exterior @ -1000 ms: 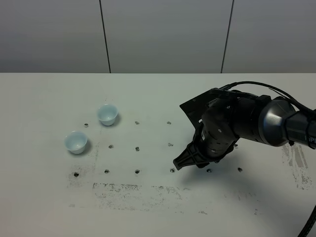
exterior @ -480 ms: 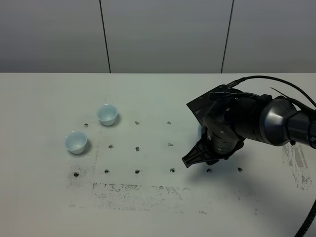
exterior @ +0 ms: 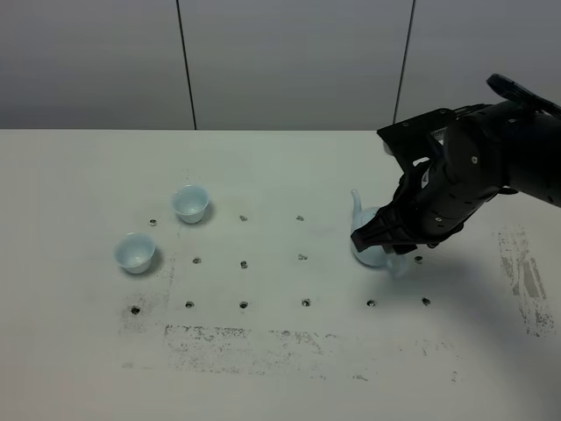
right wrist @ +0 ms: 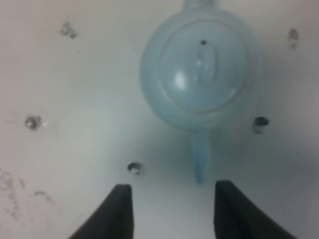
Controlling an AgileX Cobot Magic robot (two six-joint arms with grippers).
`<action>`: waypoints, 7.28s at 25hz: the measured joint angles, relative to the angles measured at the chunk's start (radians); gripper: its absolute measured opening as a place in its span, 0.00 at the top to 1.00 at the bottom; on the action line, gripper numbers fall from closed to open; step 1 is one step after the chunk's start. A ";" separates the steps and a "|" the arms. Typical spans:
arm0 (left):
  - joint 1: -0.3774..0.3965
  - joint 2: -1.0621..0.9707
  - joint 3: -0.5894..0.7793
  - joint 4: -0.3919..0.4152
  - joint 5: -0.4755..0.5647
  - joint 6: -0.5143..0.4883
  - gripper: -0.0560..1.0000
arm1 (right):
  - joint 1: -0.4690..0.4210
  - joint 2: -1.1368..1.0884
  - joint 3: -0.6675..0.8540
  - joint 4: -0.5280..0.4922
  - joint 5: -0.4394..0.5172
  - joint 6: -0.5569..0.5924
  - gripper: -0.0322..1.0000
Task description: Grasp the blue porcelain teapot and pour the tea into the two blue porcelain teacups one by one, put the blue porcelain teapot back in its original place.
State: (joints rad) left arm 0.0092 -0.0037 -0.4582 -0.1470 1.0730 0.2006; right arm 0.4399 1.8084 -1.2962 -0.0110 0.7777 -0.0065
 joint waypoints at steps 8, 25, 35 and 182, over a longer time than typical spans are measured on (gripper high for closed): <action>0.000 0.000 0.000 0.000 0.000 0.000 0.54 | -0.026 0.090 -0.003 0.011 -0.062 -0.045 0.59; 0.000 0.000 0.000 0.000 0.000 0.000 0.54 | -0.028 0.170 -0.004 0.011 -0.120 -0.047 0.59; 0.000 0.000 0.000 0.000 0.000 0.000 0.54 | -0.036 0.188 -0.004 0.011 -0.126 -0.044 0.60; 0.000 0.000 0.000 0.001 -0.001 0.000 0.54 | 0.502 0.500 -0.722 -0.609 0.100 -0.572 0.89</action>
State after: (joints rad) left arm 0.0092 -0.0037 -0.4582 -0.1460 1.0723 0.2006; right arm 0.9417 2.3087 -2.0187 -0.6201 0.8778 -0.5786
